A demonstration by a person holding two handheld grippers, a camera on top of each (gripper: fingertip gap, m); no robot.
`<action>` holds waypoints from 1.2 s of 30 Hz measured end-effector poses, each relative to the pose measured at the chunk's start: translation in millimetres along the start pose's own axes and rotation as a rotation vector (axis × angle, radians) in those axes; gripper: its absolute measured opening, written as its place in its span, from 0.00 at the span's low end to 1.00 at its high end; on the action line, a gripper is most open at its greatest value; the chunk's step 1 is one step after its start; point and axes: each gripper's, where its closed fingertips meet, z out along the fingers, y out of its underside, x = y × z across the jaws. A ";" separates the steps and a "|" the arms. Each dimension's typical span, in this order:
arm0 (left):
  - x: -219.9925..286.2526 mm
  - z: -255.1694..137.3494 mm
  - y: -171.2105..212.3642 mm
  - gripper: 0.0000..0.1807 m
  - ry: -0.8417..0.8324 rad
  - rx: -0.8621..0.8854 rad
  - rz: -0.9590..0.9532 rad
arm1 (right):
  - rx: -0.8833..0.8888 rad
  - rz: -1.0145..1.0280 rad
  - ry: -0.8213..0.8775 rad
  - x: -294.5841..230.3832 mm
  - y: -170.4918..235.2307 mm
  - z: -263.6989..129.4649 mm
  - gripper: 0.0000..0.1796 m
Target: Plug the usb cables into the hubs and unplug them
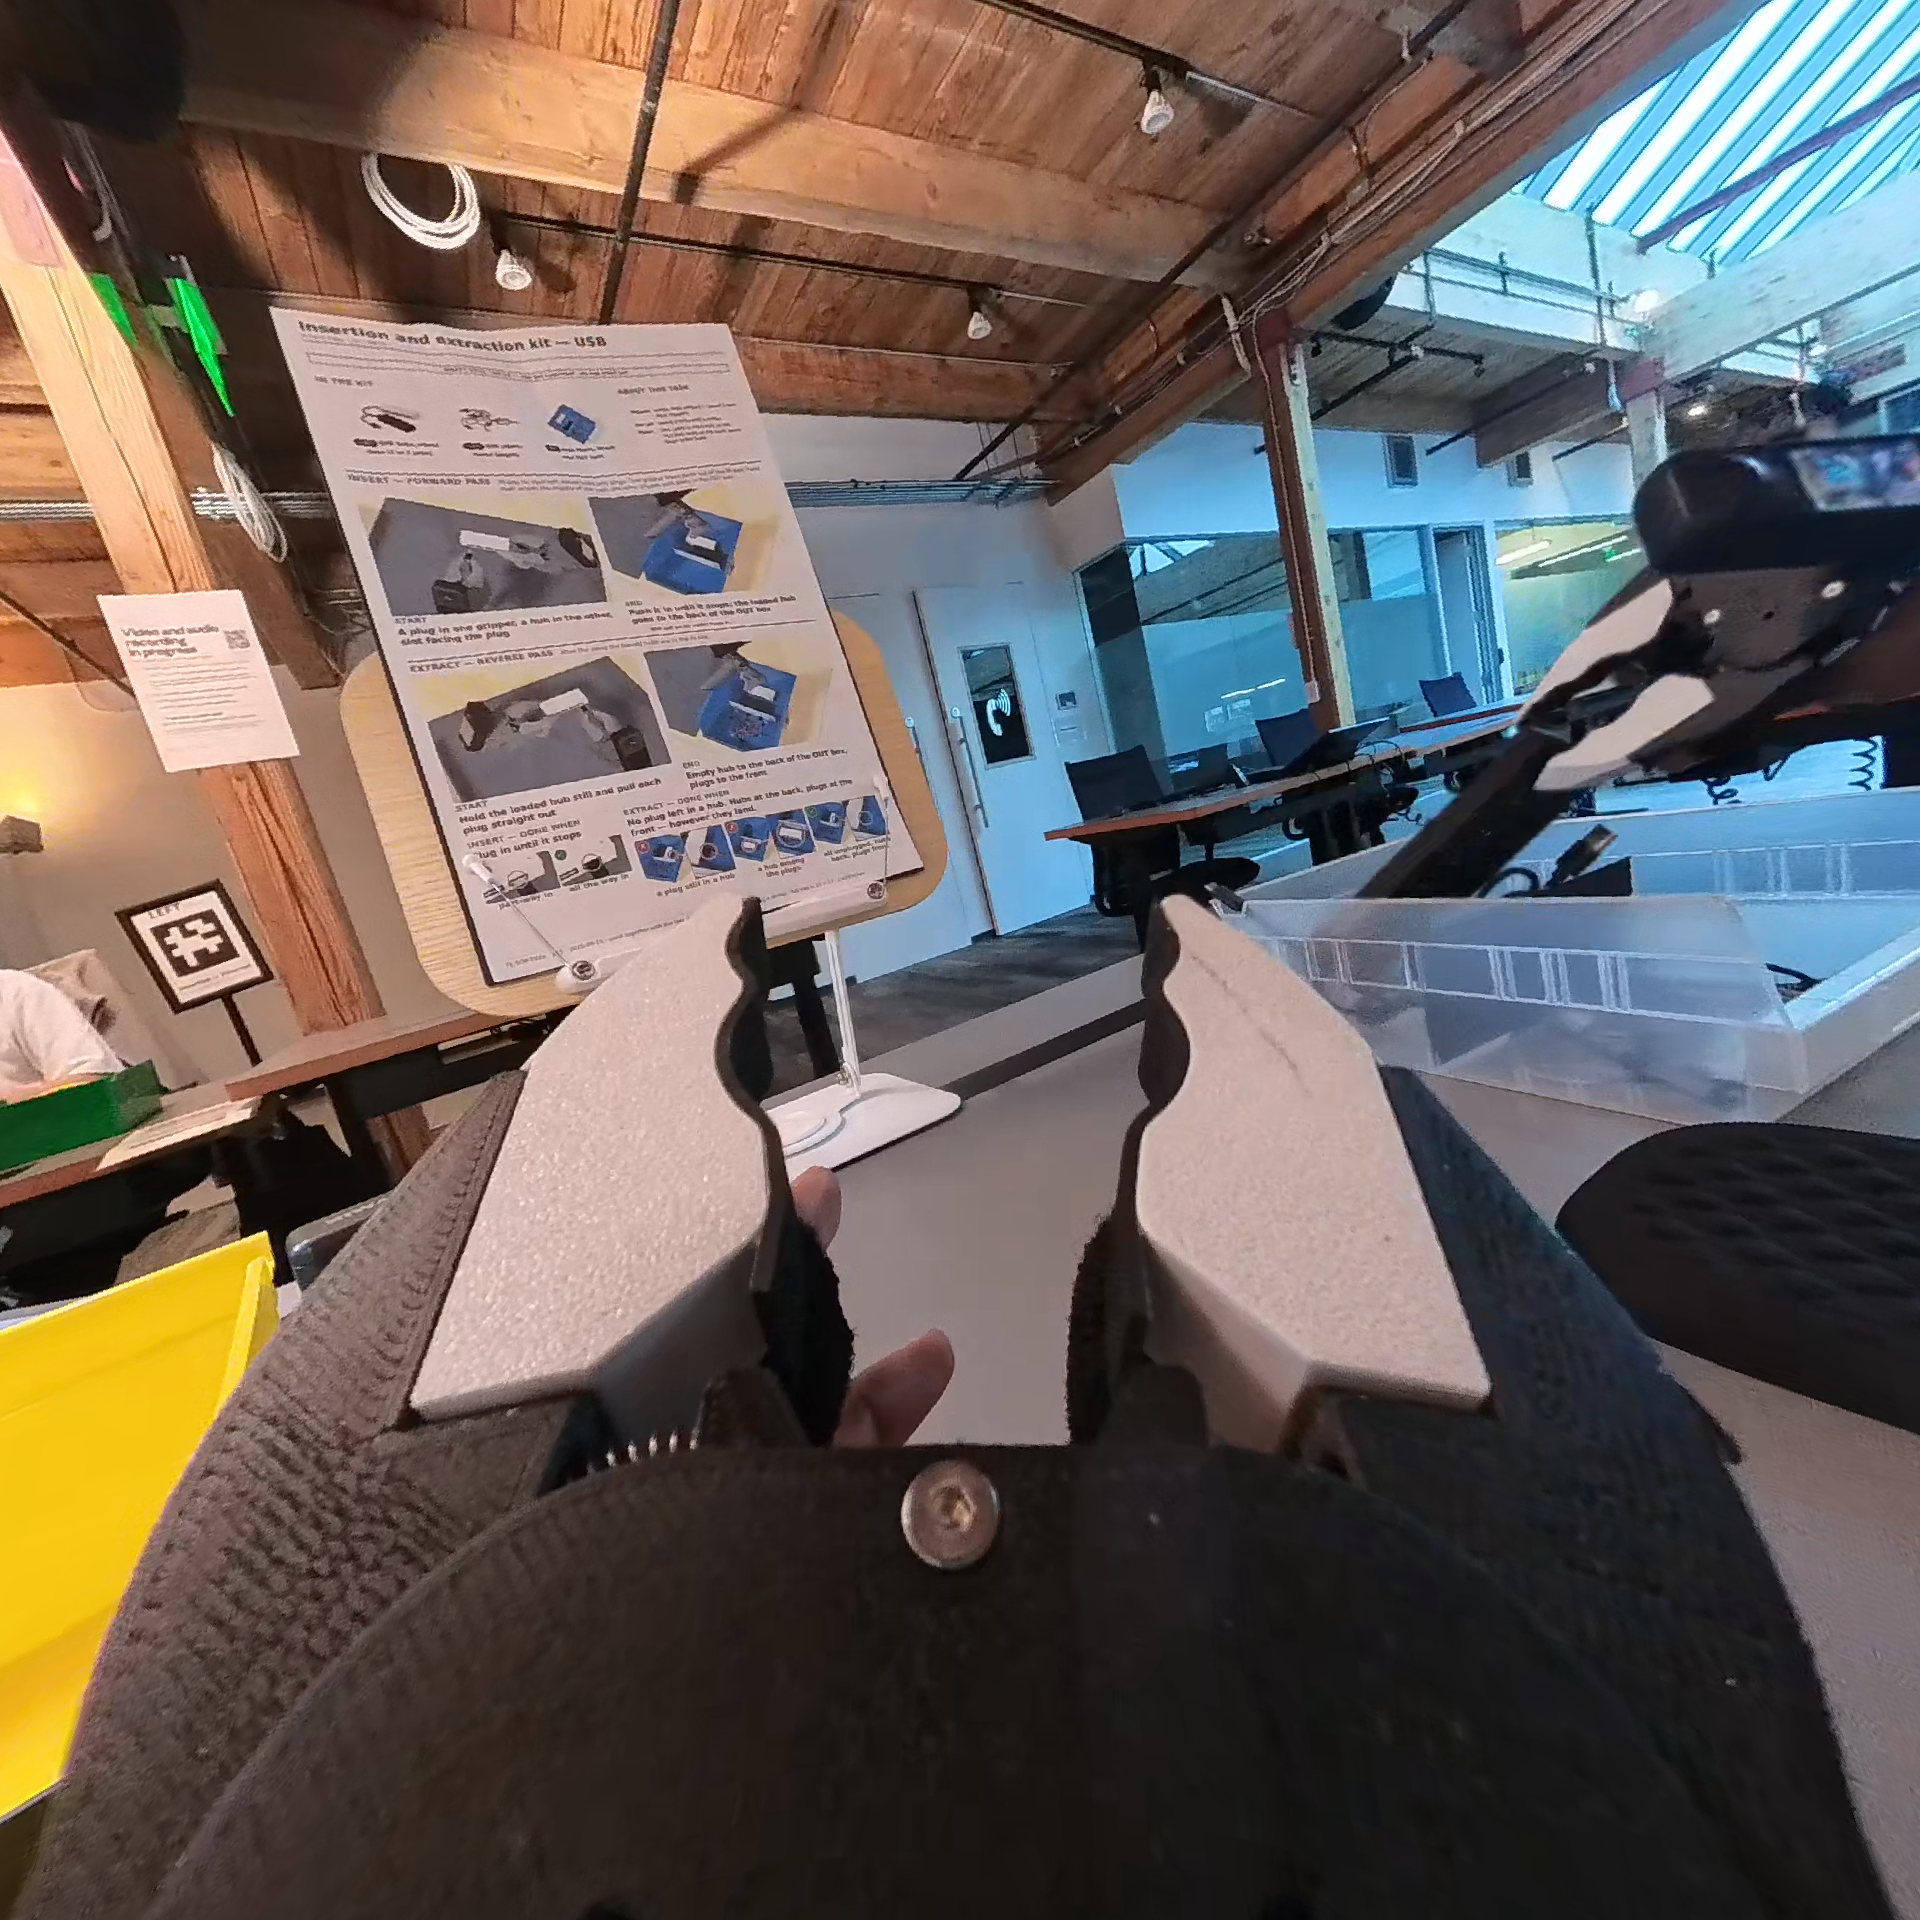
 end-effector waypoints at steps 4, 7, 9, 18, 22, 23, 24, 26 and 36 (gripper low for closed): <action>1.6 0.8 1.4 0.38 0.002 -0.010 0.025 | -0.030 0.088 0.071 8.6 9.1 -1.2 0.23; 2.2 1.0 1.7 0.38 0.004 -0.011 0.023 | 0.021 0.155 0.074 6.4 3.2 -9.9 0.22; 2.0 0.5 1.5 0.38 0.004 -0.011 0.021 | 0.030 0.206 0.051 0.3 2.7 -16.7 0.23; 7.1 0.6 -0.1 0.36 0.030 -0.005 0.025 | 0.648 0.742 -0.262 -92.6 -100.8 -129.2 0.46; 10.3 -0.9 -1.1 0.34 0.043 -0.001 0.012 | 0.441 0.778 -0.151 -131.4 -86.8 -105.8 0.47; 10.3 -0.6 -1.4 0.34 0.044 0.001 0.007 | 0.363 0.767 -0.151 -139.1 -85.4 -92.2 0.48; 10.0 -0.5 -1.6 0.34 0.044 0.003 0.005 | 0.273 0.752 -0.182 -150.7 -85.7 -81.0 0.46; 7.6 0.1 -1.2 0.34 0.034 0.003 0.019 | 0.128 0.703 -0.264 -177.0 -90.3 -65.5 0.43; 10.4 -0.3 -0.6 0.33 0.055 -0.008 -0.001 | 0.240 0.641 -0.284 -187.1 -137.7 -42.3 0.24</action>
